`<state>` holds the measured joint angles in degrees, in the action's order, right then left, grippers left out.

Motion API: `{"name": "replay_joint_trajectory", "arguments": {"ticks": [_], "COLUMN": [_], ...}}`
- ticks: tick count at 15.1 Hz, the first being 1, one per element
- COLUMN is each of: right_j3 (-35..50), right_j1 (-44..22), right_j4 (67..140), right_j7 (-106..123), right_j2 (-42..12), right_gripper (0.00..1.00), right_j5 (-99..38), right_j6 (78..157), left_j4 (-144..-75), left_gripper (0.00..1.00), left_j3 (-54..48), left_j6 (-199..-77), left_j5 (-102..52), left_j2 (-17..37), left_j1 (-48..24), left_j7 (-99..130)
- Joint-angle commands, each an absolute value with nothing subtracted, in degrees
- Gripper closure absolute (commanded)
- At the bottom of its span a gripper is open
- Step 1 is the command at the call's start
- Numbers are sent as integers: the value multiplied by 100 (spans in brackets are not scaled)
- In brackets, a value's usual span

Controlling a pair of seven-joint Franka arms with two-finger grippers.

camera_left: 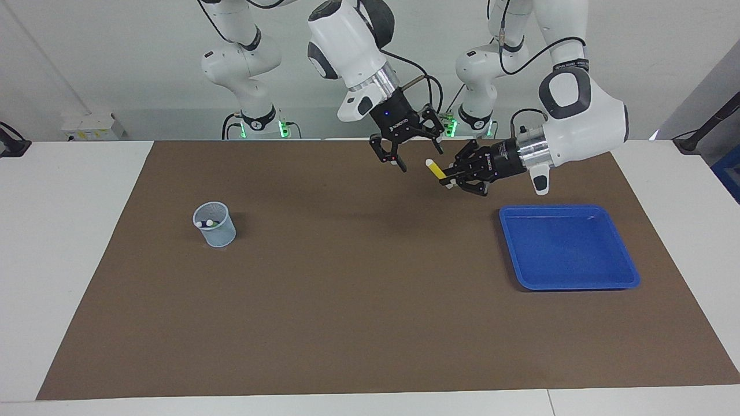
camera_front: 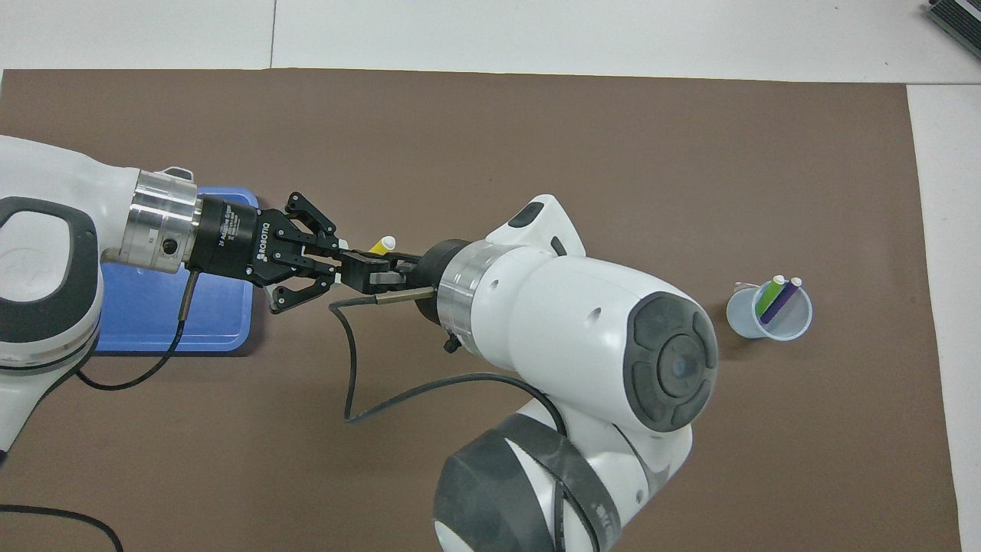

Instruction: Transfer and insert pens with both arms

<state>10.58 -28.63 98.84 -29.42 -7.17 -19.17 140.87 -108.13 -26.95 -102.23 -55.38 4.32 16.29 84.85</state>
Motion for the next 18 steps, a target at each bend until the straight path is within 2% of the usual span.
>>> {"name": "replay_joint_trajectory", "arguments": {"ticks": [1,8,11,13,14,16,17,18], "right_j3": [1072,1072,1063,1063,1072,1072,1064,1063], "right_j1": [-2848,-2839,-2813,-2804,-2804,-2786,-2777,-2769], "right_j4": [9721,9554,9545,9545,9545,9545,9545,9545], "right_j7": [-2865,-2857,-2839,-2839,-2839,-2830,-2830,-2830], "right_j2": [-800,-984,-993,-1002,-1002,-1002,-1002,-1002], "right_gripper": [22,34,36,42,52,82,90,93], "right_j5": [-1846,-1837,-1837,-1837,-1837,-1837,-1837,-1854], "right_j6": [14159,14159,14159,14159,14159,14159,14159,14159], "left_j4": [-11118,-11127,-11162,-11162,-11162,-11180,-11180,-11180], "left_gripper": [100,100,100,100,100,100,100,100], "left_j3": [-2619,-2619,-2619,-2628,-2619,-2628,-2619,-2628], "left_j6": [-10380,-10389,-10441,-10441,-10459,-10468,-10468,-10476], "left_j5": [-5765,-5836,-5853,-5862,-5880,-5889,-5889,-5897], "left_j2": [150,123,123,123,123,123,123,114], "left_j1": [1564,1564,1564,1564,1564,1564,1564,1556], "left_j7": [8578,8578,8587,8587,8587,8587,8587,8587]}}
